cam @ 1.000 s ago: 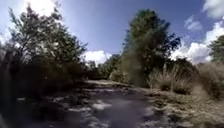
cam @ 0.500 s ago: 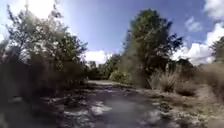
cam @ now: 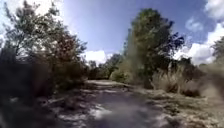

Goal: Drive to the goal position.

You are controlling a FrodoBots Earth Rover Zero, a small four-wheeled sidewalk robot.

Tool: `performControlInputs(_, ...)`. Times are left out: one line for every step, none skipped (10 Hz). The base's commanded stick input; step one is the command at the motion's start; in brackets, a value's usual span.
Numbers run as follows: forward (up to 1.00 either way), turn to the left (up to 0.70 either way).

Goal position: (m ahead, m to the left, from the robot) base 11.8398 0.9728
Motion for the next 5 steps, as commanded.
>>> performControlInputs(0.3, 0.0)
performControlInputs(0.3, 0.0)
performControlInputs(0.3, 0.0)
performControlInputs(0.3, 0.0)
performControlInputs(0.3, 0.0)
